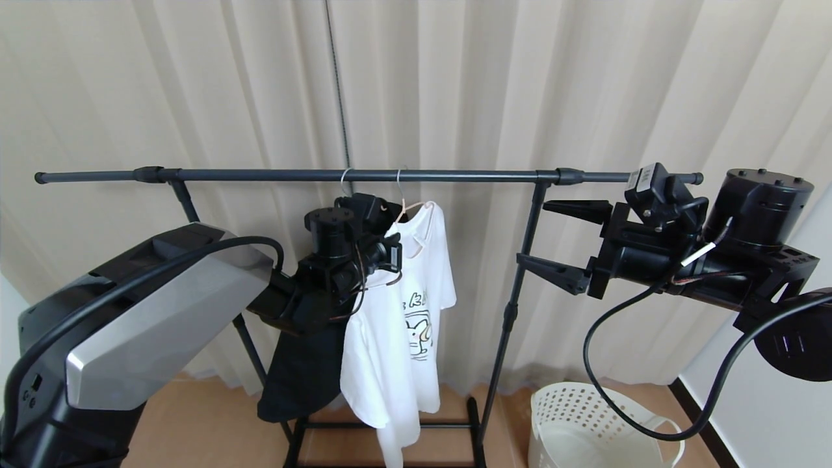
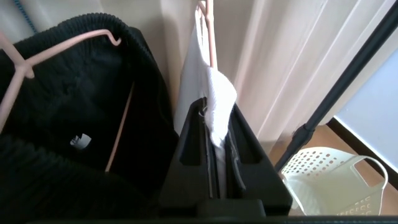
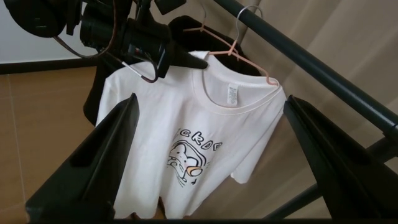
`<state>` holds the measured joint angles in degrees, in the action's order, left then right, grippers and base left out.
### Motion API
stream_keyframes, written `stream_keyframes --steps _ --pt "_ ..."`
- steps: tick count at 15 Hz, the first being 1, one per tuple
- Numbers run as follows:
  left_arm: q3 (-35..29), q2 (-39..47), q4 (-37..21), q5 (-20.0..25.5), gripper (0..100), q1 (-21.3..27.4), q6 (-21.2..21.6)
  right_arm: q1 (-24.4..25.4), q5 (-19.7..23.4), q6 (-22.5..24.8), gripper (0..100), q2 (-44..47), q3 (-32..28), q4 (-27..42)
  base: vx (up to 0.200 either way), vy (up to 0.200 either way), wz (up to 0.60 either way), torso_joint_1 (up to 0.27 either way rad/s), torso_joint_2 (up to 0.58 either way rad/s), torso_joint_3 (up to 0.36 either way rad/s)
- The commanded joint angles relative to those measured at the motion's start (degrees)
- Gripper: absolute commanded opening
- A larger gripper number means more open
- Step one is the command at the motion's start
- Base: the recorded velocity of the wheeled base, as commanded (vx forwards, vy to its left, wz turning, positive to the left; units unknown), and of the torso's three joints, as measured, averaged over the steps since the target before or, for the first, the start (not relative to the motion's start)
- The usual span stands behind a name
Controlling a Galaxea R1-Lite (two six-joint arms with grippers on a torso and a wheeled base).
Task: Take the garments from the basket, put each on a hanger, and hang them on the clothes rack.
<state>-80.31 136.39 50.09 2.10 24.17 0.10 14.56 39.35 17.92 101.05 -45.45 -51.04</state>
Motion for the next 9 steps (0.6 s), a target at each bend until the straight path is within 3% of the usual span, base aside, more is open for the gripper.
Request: stream_keyframes --steps 1,6,9 --pt "0.42 -0.42 0.01 -0.08 100 0.00 -0.01 0.03 0.02 0.01 100 0.11 0.01 -0.02 0.000 0.000 0.00 0.000 0.00 0.000" --pt "2.18 -2.53 0.36 -0.08 100 0.00 0.08 0.03 0.02 0.01 100 0.03 0.01 -0.02 0.000 0.000 0.00 0.000 0.00 0.000" --pt "6.75 -7.54 0.27 -0.08 100 0.00 0.25 0.03 0.11 0.01 100 -0.24 0.01 -0.02 0.000 0.000 0.00 0.000 0.00 0.000"
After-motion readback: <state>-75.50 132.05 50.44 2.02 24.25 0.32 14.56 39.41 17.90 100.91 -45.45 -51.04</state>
